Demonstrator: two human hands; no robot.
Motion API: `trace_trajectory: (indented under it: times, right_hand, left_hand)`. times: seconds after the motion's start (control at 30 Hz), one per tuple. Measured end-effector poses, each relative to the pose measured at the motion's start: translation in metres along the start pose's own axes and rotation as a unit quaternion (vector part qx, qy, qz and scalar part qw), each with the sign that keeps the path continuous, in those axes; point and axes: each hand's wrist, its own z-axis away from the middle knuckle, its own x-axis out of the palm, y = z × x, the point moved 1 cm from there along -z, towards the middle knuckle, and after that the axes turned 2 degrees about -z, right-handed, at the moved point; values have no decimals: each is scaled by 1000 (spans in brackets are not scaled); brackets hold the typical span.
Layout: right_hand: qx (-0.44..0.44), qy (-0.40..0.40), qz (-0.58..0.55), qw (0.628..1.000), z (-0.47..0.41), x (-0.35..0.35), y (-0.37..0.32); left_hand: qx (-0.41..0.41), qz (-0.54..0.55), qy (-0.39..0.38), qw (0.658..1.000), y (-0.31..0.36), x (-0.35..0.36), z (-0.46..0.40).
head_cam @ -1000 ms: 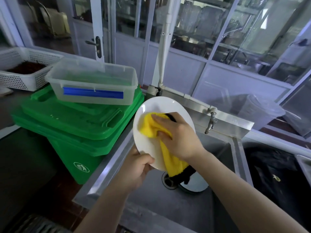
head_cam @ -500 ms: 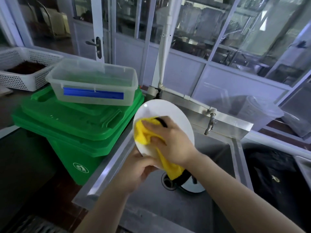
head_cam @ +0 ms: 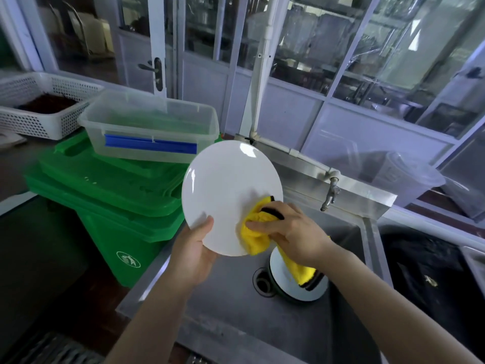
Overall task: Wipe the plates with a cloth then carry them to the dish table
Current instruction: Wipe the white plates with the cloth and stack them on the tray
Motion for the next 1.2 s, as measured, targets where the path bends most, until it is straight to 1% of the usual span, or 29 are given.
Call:
trace_trajectory:
  times: [0.1,0.23,0.3,0.37,0.43,0.5,0.57,0.6,0.67,0.7,0.77,0.8,0.83,0.87,0.9,0.93,0.97,1.0,1.03,1.07,1.1,1.13,1.17,1.2]
  right_hand:
    - [79,1,-9,997,3,-6,22]
    - [121,47,29,991,5,-1,10]
    - [101,62,5,993,8,6,-6]
    - [53,41,-25,997,13,15,-22]
    - [30,15,-53,998,16,20,-30]
    - [45,-3,-71,996,15,19,-23]
    - [80,-11,-47,996,13,14,-8]
    - [105,1,-29,994,13,9,0]
    - [153,49,-10,987,10,-1,16]
    - [172,76,-19,982,8,-5,20]
    - [212,126,-83,965,2,-8,24]
    - [228,149,-124,954,-2,-9,24]
    - [240,169,-161,942,-4,-10,23]
    - [248,190,-199,929,-6,-11,22]
    - [252,211,-243,912,-6,-11,19]
    - [259,232,-303,887,-6,-11,17]
    - [269,249,-381,848,-6,-12,15]
    - [287,257,-477,790,-6,-13,11]
    - [303,255,-573,718,-8,-14,9]
    - [314,252,-648,646,-10,-16,8]
    - [321,244,-702,587,-11,-19,9]
    - [316,231,-742,544,-12,-23,11]
    - [295,212,-775,517,-11,-26,11]
    - [264,188,-802,501,-9,-31,12]
  left_hand:
    - [-3,13,13,1000,-3,-4,0]
    - [1,27,5,1000,-5,-2,1]
    - [3,37,-2,999,-3,-1,1]
    - [1,28,-12,1000,-1,1,1]
    - [1,7,-13,1000,-1,3,1]
    - [6,-14,0,1000,-3,2,2]
    - [17,-36,23,999,-4,0,4]
    - [20,-46,41,998,-5,-1,4]
    - [19,-80,64,995,-6,-2,5]
    - [18,-109,64,992,-8,-1,6]
    - [30,-193,66,979,-13,3,8]
    - [46,-242,68,967,-12,7,8]
    - [69,-293,56,952,-11,13,9]
    - [93,-341,26,935,-8,20,9]
    - [107,-383,-12,917,-5,28,9]
    - [110,-423,-41,899,-1,34,7]
    - [112,-461,-59,878,1,38,4]
    - [116,-495,-70,858,3,42,0]
    - [120,-525,-79,839,5,44,-3]
    - [123,-556,-89,818,7,46,-7]
    - [127,-590,-100,791,9,49,-10]
    - [137,-626,-111,760,12,51,-13]
    - [158,-658,-123,725,15,53,-16]
    - [188,-686,-138,689,18,54,-18]
